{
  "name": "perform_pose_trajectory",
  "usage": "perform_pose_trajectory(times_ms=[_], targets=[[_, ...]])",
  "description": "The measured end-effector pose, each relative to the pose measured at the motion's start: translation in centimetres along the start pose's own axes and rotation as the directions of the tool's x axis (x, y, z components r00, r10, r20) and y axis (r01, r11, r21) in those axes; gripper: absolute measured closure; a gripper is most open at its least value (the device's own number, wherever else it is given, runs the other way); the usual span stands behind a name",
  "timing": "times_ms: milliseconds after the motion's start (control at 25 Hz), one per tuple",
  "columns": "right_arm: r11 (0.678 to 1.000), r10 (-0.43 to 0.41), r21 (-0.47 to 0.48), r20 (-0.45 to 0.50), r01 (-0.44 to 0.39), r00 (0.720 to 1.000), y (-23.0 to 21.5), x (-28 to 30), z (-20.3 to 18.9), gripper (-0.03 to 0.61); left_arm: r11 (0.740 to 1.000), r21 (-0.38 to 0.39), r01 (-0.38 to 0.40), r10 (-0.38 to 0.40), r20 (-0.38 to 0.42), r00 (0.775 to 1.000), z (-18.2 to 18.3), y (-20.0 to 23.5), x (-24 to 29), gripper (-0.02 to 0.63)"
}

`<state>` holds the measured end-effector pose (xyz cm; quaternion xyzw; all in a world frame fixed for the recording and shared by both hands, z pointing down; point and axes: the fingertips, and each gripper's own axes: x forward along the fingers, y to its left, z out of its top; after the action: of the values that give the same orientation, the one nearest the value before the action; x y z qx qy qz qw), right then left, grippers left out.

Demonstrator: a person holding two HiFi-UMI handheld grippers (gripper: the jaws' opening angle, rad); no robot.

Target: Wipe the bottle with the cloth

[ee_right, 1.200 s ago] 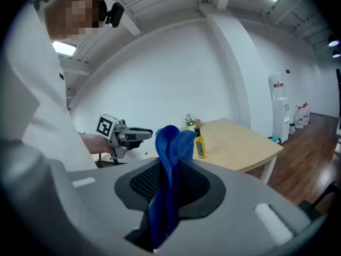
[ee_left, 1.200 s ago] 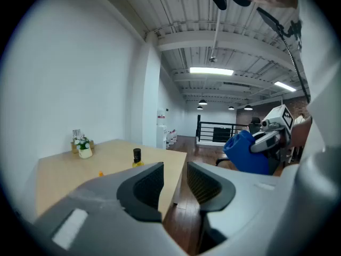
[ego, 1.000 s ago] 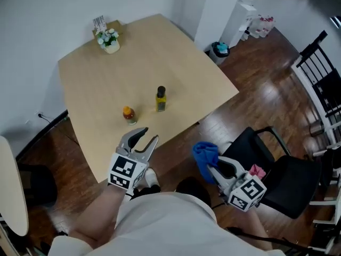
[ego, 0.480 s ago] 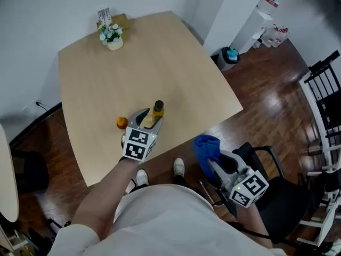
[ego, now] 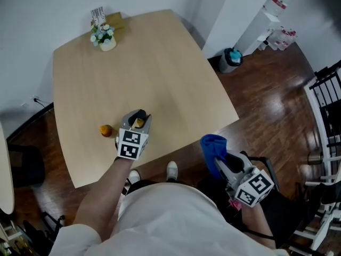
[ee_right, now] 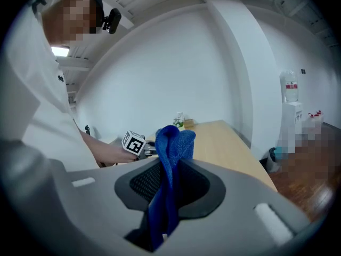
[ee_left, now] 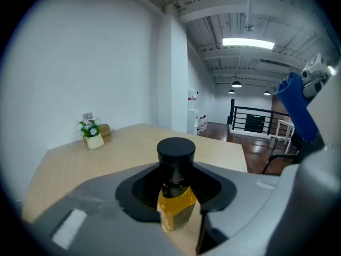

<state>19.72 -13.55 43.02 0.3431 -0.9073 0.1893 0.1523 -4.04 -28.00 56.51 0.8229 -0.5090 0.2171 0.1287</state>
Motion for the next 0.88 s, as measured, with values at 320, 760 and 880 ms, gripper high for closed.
perform_pose_trajectory(times_ms=[320, 760, 880], targets=[[0.997, 0.070, -0.047, 0.015, -0.069, 0.997, -1.6, 1.5, 1.7, 0.489, 1.000, 0.029, 0.011, -0.012, 0.027, 1.000, 2.4, -0.9, -1.8, 0.463], [0.941, 0.284, -0.219, 0.100, -0.257, 0.954, 4.8, 9.5, 10.8, 0.489, 0.992, 0.080, 0.094, -0.099, 0.054, 0.994, 6.9, -3.7, -6.8, 0.463], [0.906, 0.355, -0.279, 0.087, -0.320, 0.931, 8.1, 11.3, 12.9, 0.489, 0.989, 0.098, 0.114, -0.119, 0.047, 0.992, 7.3, -4.1, -7.6, 0.463]])
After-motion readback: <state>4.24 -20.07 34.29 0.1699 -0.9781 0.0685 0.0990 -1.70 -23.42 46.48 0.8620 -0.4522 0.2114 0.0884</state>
